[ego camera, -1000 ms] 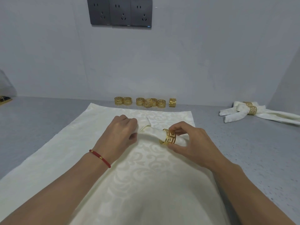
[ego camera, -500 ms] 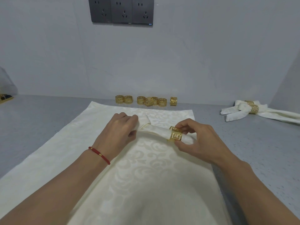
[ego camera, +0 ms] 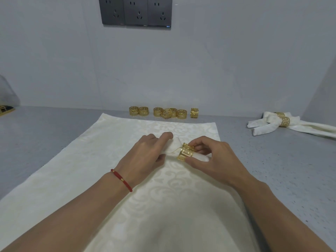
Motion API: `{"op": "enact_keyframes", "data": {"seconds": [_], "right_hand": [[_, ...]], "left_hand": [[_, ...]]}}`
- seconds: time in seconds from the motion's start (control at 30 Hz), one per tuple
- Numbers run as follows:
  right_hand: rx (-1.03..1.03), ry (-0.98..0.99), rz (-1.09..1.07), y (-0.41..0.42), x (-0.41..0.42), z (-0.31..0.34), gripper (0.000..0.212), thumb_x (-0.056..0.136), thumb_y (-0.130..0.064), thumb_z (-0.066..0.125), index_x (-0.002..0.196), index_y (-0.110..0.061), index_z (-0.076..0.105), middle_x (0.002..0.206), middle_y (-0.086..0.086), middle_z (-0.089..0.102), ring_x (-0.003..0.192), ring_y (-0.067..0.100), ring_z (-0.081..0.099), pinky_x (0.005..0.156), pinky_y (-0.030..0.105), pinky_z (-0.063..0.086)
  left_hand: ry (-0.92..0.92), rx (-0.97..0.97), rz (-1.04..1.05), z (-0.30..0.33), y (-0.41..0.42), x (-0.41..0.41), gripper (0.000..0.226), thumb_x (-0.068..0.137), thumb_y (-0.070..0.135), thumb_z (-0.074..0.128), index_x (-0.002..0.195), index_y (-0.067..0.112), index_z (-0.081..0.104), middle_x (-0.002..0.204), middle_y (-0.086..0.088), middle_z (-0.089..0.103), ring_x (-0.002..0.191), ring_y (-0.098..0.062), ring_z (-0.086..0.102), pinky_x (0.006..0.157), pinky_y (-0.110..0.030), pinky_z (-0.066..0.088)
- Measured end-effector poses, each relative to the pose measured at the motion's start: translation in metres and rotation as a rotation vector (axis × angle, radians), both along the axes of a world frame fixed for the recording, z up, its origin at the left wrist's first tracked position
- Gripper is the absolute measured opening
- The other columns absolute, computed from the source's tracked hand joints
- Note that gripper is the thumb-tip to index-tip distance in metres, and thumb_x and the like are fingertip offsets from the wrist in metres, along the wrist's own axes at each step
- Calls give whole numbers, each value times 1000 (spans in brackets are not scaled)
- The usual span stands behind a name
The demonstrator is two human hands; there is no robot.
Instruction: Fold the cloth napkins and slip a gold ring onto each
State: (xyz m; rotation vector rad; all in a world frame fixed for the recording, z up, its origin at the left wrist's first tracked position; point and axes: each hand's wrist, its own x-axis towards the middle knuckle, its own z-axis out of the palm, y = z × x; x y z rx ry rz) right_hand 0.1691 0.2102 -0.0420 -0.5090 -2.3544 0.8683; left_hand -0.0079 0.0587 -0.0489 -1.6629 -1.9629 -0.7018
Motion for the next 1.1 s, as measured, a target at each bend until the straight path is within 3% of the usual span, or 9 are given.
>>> {"op": "enact_keyframes", "data": {"seconds": [0.2, 0.27, 0.37, 0.53, 0.7, 0.73, 0.8, 0.93, 1.1], "right_hand": [[-186, 103, -114, -12, -13, -1, 38, 78, -52, 81, 103, -42, 55, 91, -18, 74, 92, 8, 67, 79, 30, 51], [-199, 114, -121, -15, -15, 1, 30, 82, -52, 77, 97, -38, 55, 88, -18, 71, 81, 0, 63, 70, 21, 48], [-126, 124, -59, -19, -13, 7, 13, 94, -39, 68, 89, -28, 71, 77, -28, 65, 73, -6, 58, 65, 7, 38], [-276, 141, 21, -16, -8, 15, 24, 101, -11, 57, 98, -19, 79, 64, -25, 61, 60, -4, 53, 59, 8, 37], [-453, 112, -17, -13, -6, 17, 23, 99, -26, 65, 93, -9, 79, 65, -9, 47, 55, 11, 29, 62, 24, 36], [-486, 102, -17, -12, -5, 17, 26, 98, -28, 68, 93, -5, 78, 65, -6, 41, 56, 12, 27, 58, 20, 35], [-594, 91, -11, -13, -1, 21, 27, 93, -33, 73, 93, -6, 80, 63, -5, 36, 56, 11, 26, 50, 15, 31], [-712, 95, -24, -13, 1, 24, 24, 79, -35, 83, 90, -13, 83, 59, -8, 38, 53, 11, 26, 52, 23, 25], [-763, 18, -18, -11, 3, 25, 20, 88, -30, 78, 96, -12, 83, 53, -13, 48, 44, 4, 36, 52, 22, 29]], "left_hand": [[28, 133, -39, -6, 5, -2, 60, 60, -2, 80, 110, 17, 53, 71, 0, 53, 72, -14, 41, 60, -25, 35], [24, 182, -46, -5, 4, -2, 62, 59, -2, 80, 111, 18, 53, 72, -1, 55, 72, -15, 44, 57, -28, 44], [25, 228, -53, -1, 2, -1, 62, 59, -4, 81, 110, 17, 54, 71, -1, 55, 69, -16, 47, 54, -31, 50], [39, 239, -61, 2, 1, 1, 59, 62, -4, 79, 112, 16, 54, 74, -2, 58, 70, -19, 53, 61, -31, 49], [110, 276, -107, 1, 6, 5, 56, 66, -7, 76, 114, 12, 55, 80, -5, 63, 78, -19, 49, 70, -26, 42], [134, 282, -119, 1, 6, 6, 54, 67, -7, 75, 114, 12, 54, 81, -5, 63, 79, -19, 48, 71, -26, 41], [192, 295, -145, 3, 7, 9, 45, 73, -7, 68, 112, 10, 55, 81, -4, 62, 79, -20, 48, 71, -27, 41], [281, 251, -186, 6, 8, 11, 31, 82, -6, 54, 110, 9, 55, 82, -5, 61, 76, -24, 50, 68, -36, 46], [298, 199, -225, 6, 6, 11, 30, 85, -7, 55, 112, 7, 56, 86, -6, 64, 77, -26, 55, 69, -39, 48]]}}
